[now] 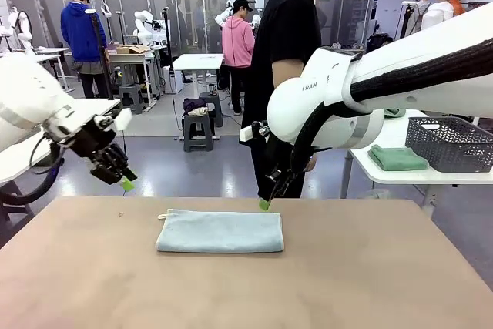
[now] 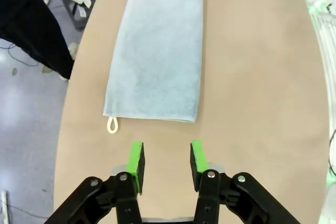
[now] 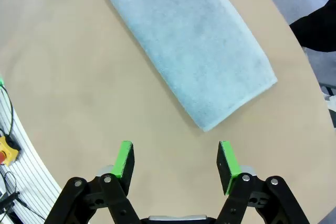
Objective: Fold the towels and place them in the basket.
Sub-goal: When a person lays out a Towel with hook on the table, fold it in half twice.
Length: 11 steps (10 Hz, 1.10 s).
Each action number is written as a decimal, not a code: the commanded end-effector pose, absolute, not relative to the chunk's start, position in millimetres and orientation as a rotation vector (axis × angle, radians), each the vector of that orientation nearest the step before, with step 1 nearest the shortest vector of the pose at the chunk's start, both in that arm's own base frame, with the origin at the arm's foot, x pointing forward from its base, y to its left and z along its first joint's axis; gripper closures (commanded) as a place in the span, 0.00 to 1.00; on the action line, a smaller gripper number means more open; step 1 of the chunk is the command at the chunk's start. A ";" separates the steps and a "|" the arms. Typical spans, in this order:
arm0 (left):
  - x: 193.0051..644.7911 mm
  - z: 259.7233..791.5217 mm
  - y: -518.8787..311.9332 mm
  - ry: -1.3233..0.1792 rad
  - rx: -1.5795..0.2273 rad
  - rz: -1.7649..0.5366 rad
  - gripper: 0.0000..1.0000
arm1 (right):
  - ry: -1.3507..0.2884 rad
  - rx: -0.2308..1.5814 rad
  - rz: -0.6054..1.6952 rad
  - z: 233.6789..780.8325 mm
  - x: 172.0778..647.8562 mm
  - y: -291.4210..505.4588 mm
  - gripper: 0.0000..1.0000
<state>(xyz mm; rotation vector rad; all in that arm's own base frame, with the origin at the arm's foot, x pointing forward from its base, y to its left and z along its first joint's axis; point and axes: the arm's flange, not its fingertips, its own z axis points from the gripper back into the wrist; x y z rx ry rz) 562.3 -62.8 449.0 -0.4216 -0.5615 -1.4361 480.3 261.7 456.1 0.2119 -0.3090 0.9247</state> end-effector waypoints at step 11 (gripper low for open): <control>574.8 420.7 24.1 -0.766 -0.767 -1.396 0.00 | -0.259 0.294 0.400 421.6 481.0 252.3 0.00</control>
